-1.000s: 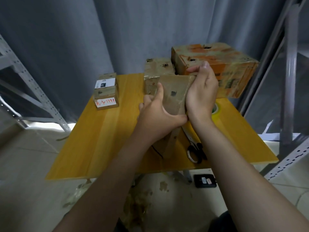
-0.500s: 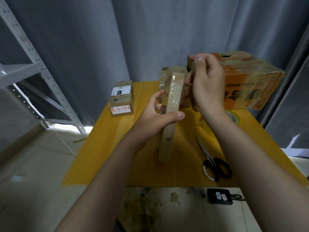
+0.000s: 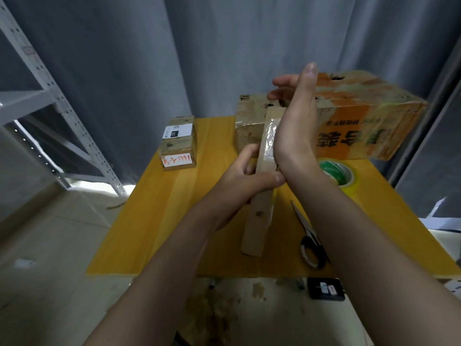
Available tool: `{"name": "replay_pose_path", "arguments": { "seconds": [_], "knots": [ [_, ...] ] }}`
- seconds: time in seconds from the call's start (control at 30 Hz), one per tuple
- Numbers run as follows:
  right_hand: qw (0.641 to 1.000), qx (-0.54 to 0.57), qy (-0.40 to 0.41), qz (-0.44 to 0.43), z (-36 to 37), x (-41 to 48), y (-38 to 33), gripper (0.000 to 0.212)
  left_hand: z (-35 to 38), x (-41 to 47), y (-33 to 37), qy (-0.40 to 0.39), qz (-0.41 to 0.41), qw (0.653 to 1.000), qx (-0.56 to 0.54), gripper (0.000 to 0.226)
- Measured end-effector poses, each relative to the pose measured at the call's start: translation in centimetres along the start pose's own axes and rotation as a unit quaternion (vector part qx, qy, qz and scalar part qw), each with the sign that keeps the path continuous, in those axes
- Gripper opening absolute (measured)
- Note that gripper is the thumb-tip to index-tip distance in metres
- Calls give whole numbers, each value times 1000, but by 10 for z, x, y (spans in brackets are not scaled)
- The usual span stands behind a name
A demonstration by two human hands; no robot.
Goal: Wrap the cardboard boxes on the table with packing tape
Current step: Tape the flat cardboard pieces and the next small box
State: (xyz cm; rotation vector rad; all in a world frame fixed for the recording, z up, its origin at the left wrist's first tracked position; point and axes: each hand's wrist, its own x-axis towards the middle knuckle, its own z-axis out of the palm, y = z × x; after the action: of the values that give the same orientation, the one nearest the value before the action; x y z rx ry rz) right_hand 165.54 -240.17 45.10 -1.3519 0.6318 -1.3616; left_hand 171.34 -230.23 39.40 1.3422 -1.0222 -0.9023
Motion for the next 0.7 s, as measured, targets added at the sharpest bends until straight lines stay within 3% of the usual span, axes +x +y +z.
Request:
{"name": "replay_pose_path", "arguments": {
  "seconds": [0.13, 0.27, 0.37, 0.5, 0.6, 0.7],
  "knots": [
    [1000, -28, -9, -3, -4, 3, 6, 61, 2, -4, -2, -30, 3, 999, -32, 62],
    [989, -146, 13, -11, -21, 10, 21, 54, 0, -7, -1, -52, 18, 998, -43, 60],
    [985, -171, 11, -3, -30, 12, 30, 59, -3, -8, 1, -64, 25, 997, -47, 54],
    [980, -197, -8, 27, -31, 18, 34, 71, -8, -9, 2, -5, -9, 998, -60, 47],
    [974, -226, 13, -11, -40, 21, 40, 57, -14, -7, 2, 72, -4, 997, -36, 26],
    [962, -267, 13, -53, -47, 22, 44, 43, -8, -4, -5, 135, 67, 986, 71, 29]
  ]
}}
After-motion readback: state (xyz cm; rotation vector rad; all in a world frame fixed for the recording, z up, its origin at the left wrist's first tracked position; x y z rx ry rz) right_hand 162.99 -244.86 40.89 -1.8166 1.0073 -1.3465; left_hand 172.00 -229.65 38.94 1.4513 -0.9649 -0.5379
